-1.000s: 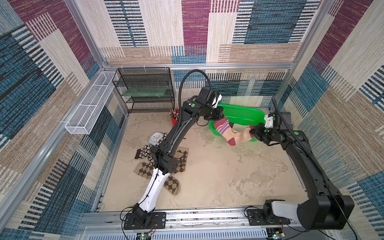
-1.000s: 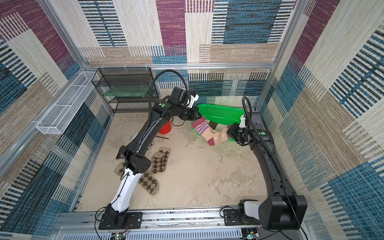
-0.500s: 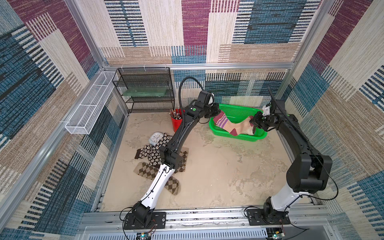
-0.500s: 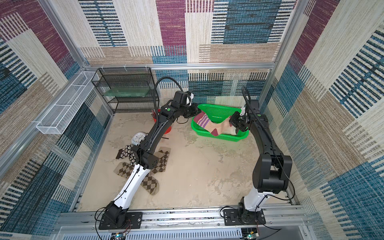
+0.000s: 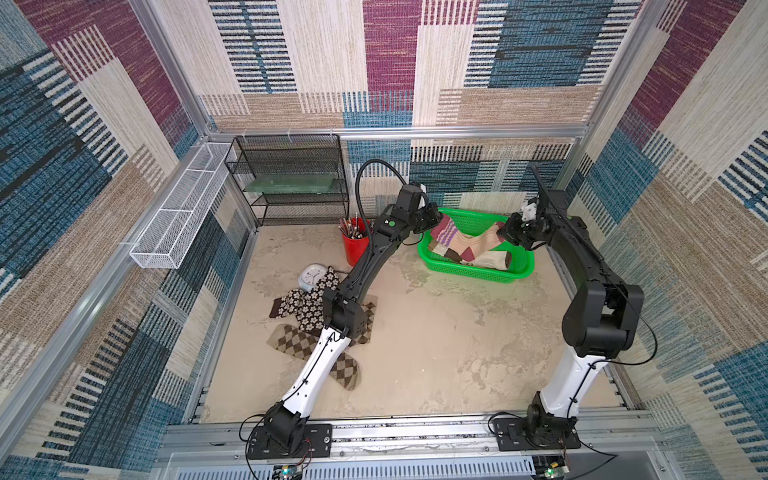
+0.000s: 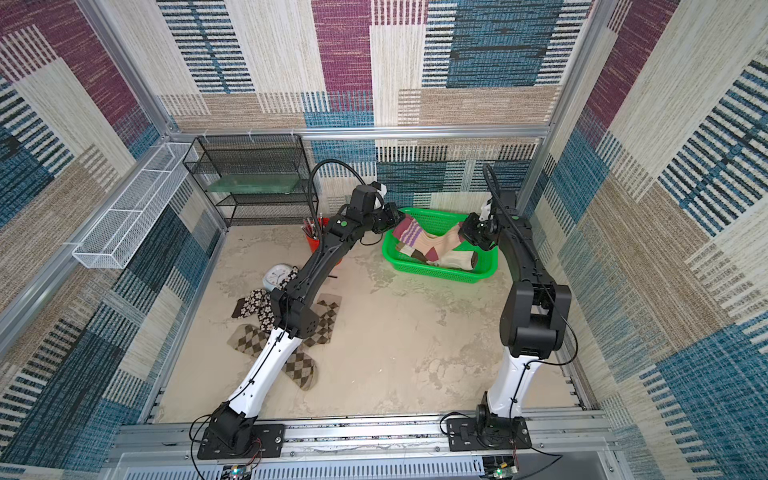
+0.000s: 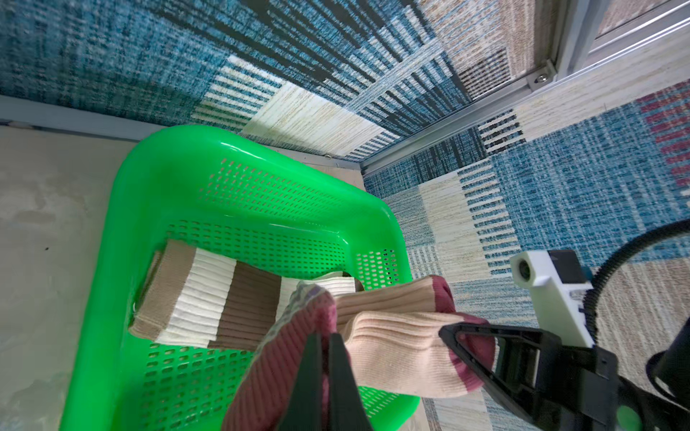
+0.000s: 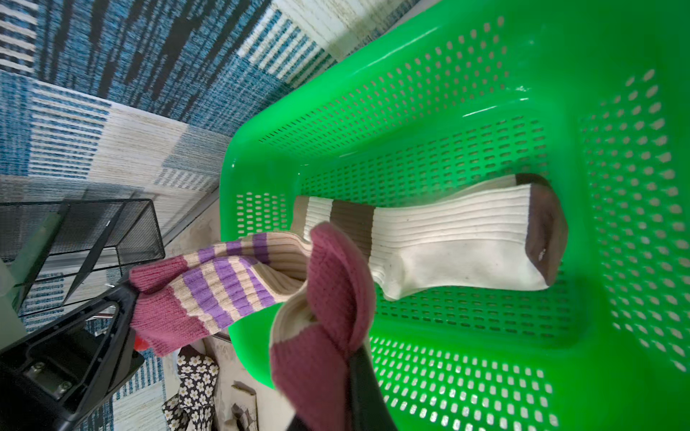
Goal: Place the socks together as a pair
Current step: Place a pair of socks in the bin.
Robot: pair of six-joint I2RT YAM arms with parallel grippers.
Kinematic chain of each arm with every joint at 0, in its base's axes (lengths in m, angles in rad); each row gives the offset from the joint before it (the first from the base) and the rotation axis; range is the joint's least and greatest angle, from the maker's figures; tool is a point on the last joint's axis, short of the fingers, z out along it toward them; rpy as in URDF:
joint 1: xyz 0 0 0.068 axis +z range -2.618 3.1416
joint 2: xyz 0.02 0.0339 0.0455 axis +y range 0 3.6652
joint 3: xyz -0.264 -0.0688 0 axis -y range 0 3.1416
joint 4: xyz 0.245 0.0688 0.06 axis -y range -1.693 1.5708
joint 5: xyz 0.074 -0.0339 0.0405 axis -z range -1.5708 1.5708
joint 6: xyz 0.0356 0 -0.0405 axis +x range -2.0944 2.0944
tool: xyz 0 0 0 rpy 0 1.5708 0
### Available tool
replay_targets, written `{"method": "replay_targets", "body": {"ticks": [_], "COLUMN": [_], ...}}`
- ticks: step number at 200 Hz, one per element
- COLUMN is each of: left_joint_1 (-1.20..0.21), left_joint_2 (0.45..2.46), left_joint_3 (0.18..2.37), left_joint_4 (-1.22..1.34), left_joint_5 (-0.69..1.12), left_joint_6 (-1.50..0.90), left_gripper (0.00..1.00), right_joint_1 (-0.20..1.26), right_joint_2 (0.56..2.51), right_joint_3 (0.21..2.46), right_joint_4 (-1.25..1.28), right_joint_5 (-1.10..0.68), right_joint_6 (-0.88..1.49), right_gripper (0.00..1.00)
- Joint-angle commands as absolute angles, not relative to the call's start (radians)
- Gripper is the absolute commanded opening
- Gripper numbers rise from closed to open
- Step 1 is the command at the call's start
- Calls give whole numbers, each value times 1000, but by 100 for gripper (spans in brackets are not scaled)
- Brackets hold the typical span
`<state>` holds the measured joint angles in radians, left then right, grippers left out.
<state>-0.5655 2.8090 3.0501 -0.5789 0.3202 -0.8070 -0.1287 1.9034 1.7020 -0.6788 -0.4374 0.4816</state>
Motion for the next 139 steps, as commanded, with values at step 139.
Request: {"method": "replay_targets", "body": {"ticks": [139], "left_joint_1": [-566], "left_joint_2": [2899], "left_joint_3": [3009], "left_joint_4": [-404], "left_joint_5": [255], "left_joint_6": [-871], "left_gripper": [0], "right_joint_1": [-165], "right_joint_2": [2014], "right_joint_3": [1668], "right_joint_4": [-573], "right_joint_5": [-377], "right_joint_6": [419], "right_gripper": [1]}}
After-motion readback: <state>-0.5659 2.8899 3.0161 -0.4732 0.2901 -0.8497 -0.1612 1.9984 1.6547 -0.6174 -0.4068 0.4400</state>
